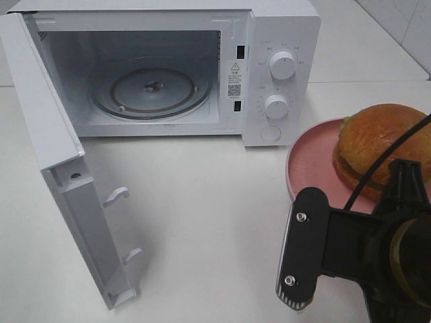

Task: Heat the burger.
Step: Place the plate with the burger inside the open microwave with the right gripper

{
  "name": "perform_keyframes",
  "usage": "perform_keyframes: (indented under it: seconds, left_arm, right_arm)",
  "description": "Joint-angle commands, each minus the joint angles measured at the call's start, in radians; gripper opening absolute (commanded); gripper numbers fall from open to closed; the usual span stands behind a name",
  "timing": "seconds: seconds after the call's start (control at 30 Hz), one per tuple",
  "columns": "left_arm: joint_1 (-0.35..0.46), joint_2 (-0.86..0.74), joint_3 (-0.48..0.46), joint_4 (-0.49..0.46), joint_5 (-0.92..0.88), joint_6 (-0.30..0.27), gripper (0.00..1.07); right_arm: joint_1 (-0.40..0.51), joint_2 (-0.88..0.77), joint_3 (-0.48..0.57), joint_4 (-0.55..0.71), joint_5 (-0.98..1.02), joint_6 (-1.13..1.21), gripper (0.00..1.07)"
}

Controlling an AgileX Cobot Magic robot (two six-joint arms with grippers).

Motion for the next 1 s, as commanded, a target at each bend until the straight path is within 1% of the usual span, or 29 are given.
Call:
perform_keyframes:
  seconds: [0.03, 0.27, 0.33, 0.5, 0.7, 1.0]
  left_arm:
    - [0.004, -0.022, 0.004, -0.004, -0.014, -0.004, 1.02]
    - [0.004, -0.022, 0.004, -0.004, -0.014, -0.004, 1.02]
    - [0.004, -0.022, 0.004, -0.004, -0.014, -0.004, 1.02]
    - [0.004, -0.022, 0.004, -0.004, -0.014, -0.004, 1.02]
    - [0.004, -0.022, 0.004, -0.004, -0.014, -0.004, 1.02]
    - [0.004, -0.022, 0.004, -0.004, -0.014, -0.004, 1.02]
  right_arm:
    - [0.001, -0.006, 0.003, -0.072, 0.0, -0.058, 0.0]
    - [0.001, -0.006, 0.003, -0.096, -0.041, -0.127, 0.0]
    - [0.001, -0.006, 0.003, -0.106, -0.074, -0.206, 0.0]
    - [0.001, -0.006, 0.003, -0.119, -0.097, -0.274, 0.0]
    - [0.001, -0.006, 0.003, -0.117, -0.114, -0.279, 0.0]
    - [0.001, -0.006, 0.003, -0.118, -0.197, -0.337, 0.0]
